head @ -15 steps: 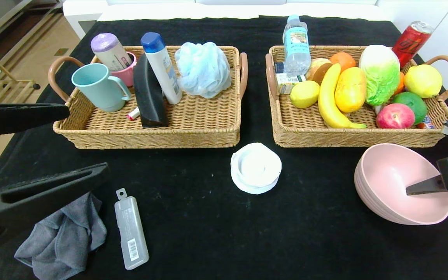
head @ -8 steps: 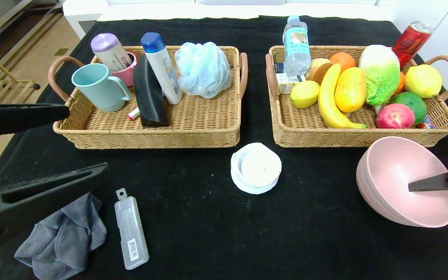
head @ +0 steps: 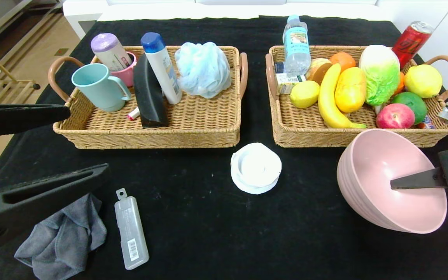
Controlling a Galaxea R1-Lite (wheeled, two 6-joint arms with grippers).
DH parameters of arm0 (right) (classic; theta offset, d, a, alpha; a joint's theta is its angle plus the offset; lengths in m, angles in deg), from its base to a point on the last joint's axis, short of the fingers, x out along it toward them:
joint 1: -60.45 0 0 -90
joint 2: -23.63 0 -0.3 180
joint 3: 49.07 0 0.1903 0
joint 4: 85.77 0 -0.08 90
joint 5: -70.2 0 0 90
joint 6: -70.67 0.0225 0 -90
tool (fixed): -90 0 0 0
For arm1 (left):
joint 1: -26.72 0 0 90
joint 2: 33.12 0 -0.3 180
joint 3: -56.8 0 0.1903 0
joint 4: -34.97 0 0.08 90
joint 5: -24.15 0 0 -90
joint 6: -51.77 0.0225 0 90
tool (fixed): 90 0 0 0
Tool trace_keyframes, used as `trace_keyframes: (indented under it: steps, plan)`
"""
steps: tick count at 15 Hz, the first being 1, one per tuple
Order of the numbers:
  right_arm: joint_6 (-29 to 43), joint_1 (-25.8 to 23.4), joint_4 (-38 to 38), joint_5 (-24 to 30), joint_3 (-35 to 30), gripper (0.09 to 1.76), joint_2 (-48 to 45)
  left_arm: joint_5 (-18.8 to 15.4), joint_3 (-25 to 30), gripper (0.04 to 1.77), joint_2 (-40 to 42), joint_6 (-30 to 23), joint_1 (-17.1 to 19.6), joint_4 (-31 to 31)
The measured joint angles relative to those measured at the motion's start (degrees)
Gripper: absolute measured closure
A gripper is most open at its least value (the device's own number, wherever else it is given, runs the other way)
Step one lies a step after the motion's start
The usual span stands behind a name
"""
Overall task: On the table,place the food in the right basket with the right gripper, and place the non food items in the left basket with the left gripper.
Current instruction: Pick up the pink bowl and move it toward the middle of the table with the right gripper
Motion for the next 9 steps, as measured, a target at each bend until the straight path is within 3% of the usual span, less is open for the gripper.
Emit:
trace_keyframes:
  steps: [3,9]
  plan:
    - [3.0,5.7,0.0,-2.2,1.4,1.63,0.2,0.0,0.0,0.09,-0.1,0.0,0.0,0.0]
    - [8.5,20.3,4.2,-12.1,2.6,1.63,3.0,0.0,0.1,0.09,-0.1,0.0,0.0,0.0]
